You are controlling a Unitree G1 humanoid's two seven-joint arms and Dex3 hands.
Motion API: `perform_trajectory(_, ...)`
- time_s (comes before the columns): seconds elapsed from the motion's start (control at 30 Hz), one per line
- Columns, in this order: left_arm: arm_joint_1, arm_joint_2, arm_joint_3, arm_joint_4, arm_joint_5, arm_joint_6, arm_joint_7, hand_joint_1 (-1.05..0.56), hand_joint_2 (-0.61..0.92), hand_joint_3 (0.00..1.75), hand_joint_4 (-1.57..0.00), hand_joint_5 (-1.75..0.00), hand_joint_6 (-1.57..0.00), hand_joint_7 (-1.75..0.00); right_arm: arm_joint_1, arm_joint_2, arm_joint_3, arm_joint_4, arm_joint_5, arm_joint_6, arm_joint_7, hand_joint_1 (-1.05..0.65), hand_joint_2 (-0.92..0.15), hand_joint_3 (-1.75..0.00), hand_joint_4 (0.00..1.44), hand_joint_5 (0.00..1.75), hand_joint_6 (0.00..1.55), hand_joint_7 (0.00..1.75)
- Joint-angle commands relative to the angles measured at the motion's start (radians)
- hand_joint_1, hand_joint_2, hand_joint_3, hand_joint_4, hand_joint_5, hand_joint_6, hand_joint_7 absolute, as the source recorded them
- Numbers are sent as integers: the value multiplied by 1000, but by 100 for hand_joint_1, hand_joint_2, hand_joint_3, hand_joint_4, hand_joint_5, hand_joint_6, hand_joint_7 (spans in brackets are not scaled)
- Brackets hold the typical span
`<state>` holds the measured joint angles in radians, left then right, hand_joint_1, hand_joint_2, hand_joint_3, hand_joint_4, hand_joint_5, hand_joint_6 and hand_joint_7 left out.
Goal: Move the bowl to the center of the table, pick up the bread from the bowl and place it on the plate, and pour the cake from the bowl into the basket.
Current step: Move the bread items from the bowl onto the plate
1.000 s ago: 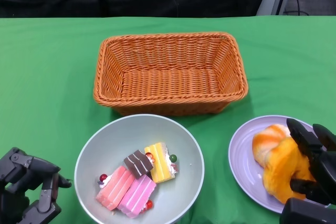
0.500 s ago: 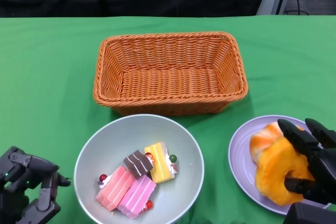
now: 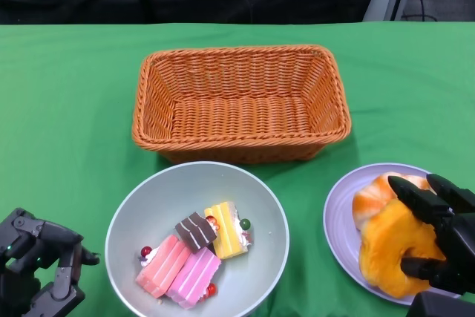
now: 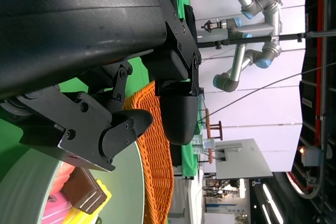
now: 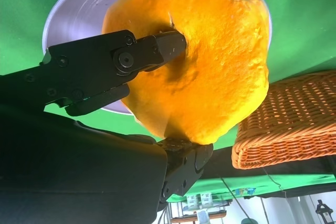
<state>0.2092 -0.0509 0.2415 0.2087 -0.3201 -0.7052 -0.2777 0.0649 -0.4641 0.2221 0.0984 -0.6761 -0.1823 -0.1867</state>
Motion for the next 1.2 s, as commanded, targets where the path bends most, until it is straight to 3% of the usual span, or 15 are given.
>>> perform_trajectory(0.03,0,15,7,4,4,-10,4,2,62,99,-78,-147,-78,-125,6,-4,-15,-6,10,-6,0,-43,-89,0,15,4,26,1)
perform_trajectory(0.4,-1,14,6,8,-8,-8,-5,1,61,100,-78,-146,-77,-123,10,2,-22,-15,-9,-25,-40,-45,-87,0,18,4,29,1)
perform_trajectory(0.83,-1,18,6,16,-3,-12,-8,2,62,99,-78,-147,-78,-123,15,11,-27,-91,-17,49,4,-45,-87,0,17,2,28,0)
perform_trajectory(1.2,-6,19,5,28,-7,-19,-15,1,63,99,-77,-147,-77,-124,-15,19,-20,-76,-15,36,1,-44,-87,0,17,2,27,0)
